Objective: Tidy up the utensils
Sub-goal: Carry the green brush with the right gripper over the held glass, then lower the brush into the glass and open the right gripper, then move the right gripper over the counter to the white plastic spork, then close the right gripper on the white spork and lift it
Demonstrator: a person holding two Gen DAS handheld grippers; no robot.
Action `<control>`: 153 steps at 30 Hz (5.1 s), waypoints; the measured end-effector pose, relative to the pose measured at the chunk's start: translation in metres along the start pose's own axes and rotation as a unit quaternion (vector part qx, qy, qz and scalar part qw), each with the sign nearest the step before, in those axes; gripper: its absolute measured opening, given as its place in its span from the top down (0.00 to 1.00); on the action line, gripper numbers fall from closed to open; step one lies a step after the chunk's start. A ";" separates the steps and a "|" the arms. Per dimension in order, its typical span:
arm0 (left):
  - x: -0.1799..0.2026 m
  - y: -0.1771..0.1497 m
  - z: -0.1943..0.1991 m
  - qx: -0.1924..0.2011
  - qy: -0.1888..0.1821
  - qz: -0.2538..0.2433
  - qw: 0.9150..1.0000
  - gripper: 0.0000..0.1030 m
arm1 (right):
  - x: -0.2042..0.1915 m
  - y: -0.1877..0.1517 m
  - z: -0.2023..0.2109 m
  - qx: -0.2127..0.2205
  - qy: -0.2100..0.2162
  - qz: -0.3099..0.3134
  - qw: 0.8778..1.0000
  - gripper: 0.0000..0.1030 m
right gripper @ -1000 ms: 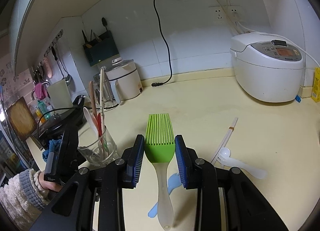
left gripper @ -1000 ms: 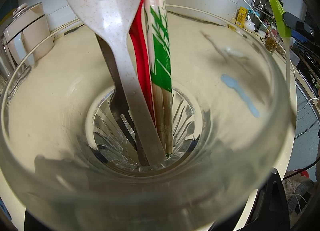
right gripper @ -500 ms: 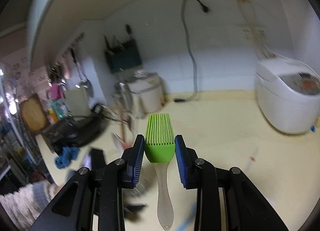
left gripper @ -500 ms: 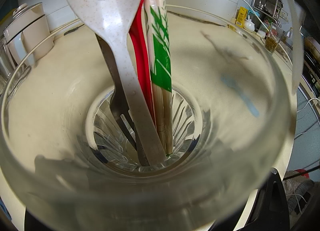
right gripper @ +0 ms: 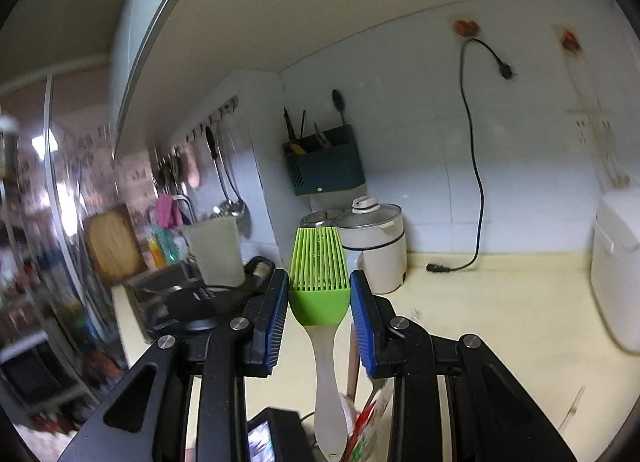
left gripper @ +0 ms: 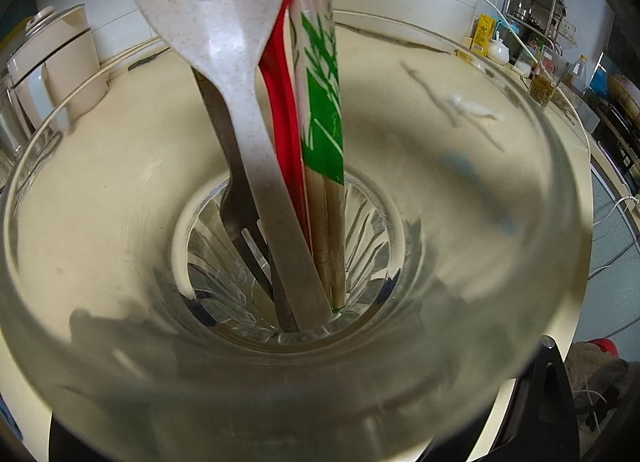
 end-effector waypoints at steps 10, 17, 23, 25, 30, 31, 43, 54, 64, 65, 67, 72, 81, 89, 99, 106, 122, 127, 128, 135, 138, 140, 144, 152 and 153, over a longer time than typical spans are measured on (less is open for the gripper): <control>0.000 0.000 0.000 0.000 0.000 0.000 1.000 0.04 | -0.010 -0.020 -0.040 -0.021 0.012 0.007 1.000 0.70; 0.001 0.000 0.000 0.000 0.000 0.000 1.000 0.04 | -0.013 -0.047 -0.043 -0.054 -0.002 0.036 0.998 0.70; 0.001 0.000 0.000 0.000 0.000 0.000 1.000 0.03 | -0.011 -0.068 -0.038 -0.072 -0.009 0.048 0.996 0.69; 0.001 0.000 0.000 0.000 0.000 0.000 1.000 0.03 | -0.008 -0.071 -0.038 -0.076 -0.008 0.042 0.996 0.69; 0.001 0.000 0.000 0.000 0.000 0.000 1.000 0.03 | -0.009 -0.076 -0.038 -0.089 0.005 0.039 0.995 0.69; 0.001 0.001 0.000 0.000 0.000 0.000 1.000 0.03 | -0.011 -0.077 -0.039 -0.095 0.009 0.040 0.995 0.69; 0.001 0.000 -0.001 0.001 0.000 0.000 1.000 0.03 | -0.002 -0.069 -0.010 -0.069 -0.018 0.033 0.997 0.63; 0.001 0.000 0.000 0.000 0.000 0.000 1.000 0.03 | 0.076 -0.099 0.059 -0.050 -0.164 -0.001 0.985 0.63; -0.001 -0.001 -0.002 0.000 0.001 0.002 1.000 0.03 | 0.161 -0.180 0.124 -0.106 -0.242 -0.120 0.957 0.63; -0.001 -0.002 -0.002 0.000 0.001 0.002 1.000 0.03 | 0.163 -0.188 0.127 -0.114 -0.244 -0.120 0.956 0.63; -0.001 -0.001 -0.002 0.000 0.001 0.002 1.000 0.03 | 0.162 -0.202 0.131 -0.127 -0.243 -0.119 0.954 0.63; -0.001 -0.001 -0.002 0.000 0.001 0.002 1.000 0.03 | 0.157 -0.232 0.128 -0.157 -0.231 -0.117 0.953 0.63; -0.001 -0.001 -0.002 0.000 0.001 0.002 1.000 0.02 | 0.153 -0.243 0.121 -0.165 -0.219 -0.122 0.954 0.63; -0.002 -0.002 -0.002 0.000 0.000 0.002 1.000 0.02 | 0.156 -0.250 0.117 -0.174 -0.218 -0.126 0.952 0.63; -0.002 -0.002 -0.002 0.000 0.001 0.002 1.000 0.02 | 0.156 -0.250 0.111 -0.183 -0.218 -0.102 0.953 0.63; -0.002 -0.002 -0.002 0.000 0.001 0.002 1.000 0.02 | 0.154 -0.251 0.110 -0.183 -0.230 -0.099 0.951 0.63; -0.002 -0.001 -0.002 0.000 0.001 0.002 1.000 0.02 | 0.228 -0.222 0.117 -0.250 -0.293 -0.035 0.922 0.64; -0.002 -0.001 -0.002 0.000 0.001 0.002 1.000 0.02 | 0.238 -0.225 0.097 -0.285 -0.275 0.004 0.918 0.64; -0.002 -0.001 -0.002 0.000 0.001 0.002 1.000 0.02 | 0.239 -0.227 0.094 -0.293 -0.269 0.005 0.918 0.64; -0.002 -0.001 -0.002 0.000 0.001 0.002 1.000 0.02 | 0.244 -0.228 0.084 -0.306 -0.223 -0.017 0.925 0.68; -0.002 -0.001 -0.002 0.000 0.001 0.002 1.000 0.02 | 0.241 -0.230 0.089 -0.297 -0.227 -0.024 0.927 0.81; -0.002 -0.001 -0.002 0.000 0.001 0.002 1.000 0.02 | 0.235 -0.231 0.092 -0.297 -0.237 -0.015 0.925 0.87; -0.002 -0.001 -0.002 0.000 0.001 0.002 1.000 0.02 | 0.221 -0.233 0.097 -0.287 -0.249 -0.011 0.925 0.87; -0.002 -0.001 -0.002 0.000 0.001 0.002 1.000 0.02 | 0.173 -0.226 0.106 -0.252 -0.206 -0.043 0.945 0.87; -0.002 -0.001 -0.002 0.000 0.001 0.002 1.000 0.02 | 0.163 -0.228 0.105 -0.254 -0.198 -0.040 0.946 0.87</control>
Point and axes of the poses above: each gripper's, at about its wrist camera, not at the fingertips, and z roughly against the way its jaws point, x to its right, y to its top, the point moved 7 cm from there along -z, roughly the way its jaws point, and after that the axes turned 2 degrees about -x, right-handed, at the moved point
